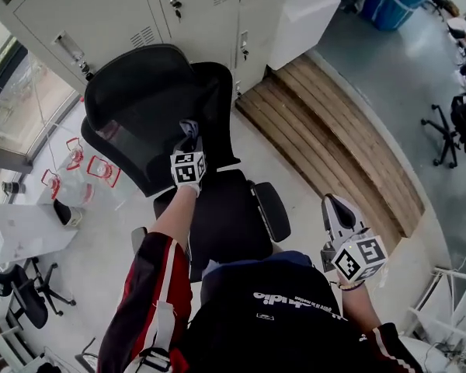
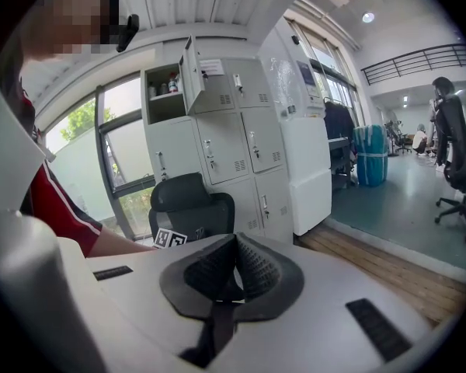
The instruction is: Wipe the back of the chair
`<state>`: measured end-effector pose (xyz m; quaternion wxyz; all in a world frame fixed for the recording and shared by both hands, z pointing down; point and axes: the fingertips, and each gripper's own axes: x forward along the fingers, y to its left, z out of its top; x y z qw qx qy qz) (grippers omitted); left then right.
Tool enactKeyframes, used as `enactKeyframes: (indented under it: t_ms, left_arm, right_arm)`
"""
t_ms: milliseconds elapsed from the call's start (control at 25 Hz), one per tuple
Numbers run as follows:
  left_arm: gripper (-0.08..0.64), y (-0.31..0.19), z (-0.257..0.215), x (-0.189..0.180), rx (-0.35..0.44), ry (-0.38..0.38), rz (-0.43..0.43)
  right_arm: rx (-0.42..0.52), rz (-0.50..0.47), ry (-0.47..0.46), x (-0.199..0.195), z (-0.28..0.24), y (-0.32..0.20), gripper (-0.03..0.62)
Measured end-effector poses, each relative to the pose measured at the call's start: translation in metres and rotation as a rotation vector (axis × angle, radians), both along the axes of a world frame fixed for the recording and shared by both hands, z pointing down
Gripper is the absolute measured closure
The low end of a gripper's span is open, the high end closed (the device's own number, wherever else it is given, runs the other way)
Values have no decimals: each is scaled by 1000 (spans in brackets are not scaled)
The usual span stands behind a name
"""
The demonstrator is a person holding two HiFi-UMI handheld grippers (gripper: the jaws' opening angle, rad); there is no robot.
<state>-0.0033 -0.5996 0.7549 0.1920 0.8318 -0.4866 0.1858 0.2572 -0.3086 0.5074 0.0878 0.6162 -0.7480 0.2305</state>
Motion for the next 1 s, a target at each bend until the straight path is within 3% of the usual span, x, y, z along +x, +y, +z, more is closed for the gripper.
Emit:
enactKeyframes:
  t_ms: [320, 600, 800, 1000]
  left_arm:
    - [506, -3, 4, 107, -13, 19, 132]
    - [506, 9, -12, 178, 10, 80, 242]
    - [506, 37, -41, 165, 32, 131, 239]
    - [506, 66, -63, 84, 69, 138, 181]
  right_arm:
    - [-17, 80, -10, 55, 7, 10, 578]
    - [-22, 113, 2, 75, 7, 21, 580]
    - [0, 66, -9, 45, -1, 15, 578]
    - [59, -56, -22, -27, -14, -1, 578]
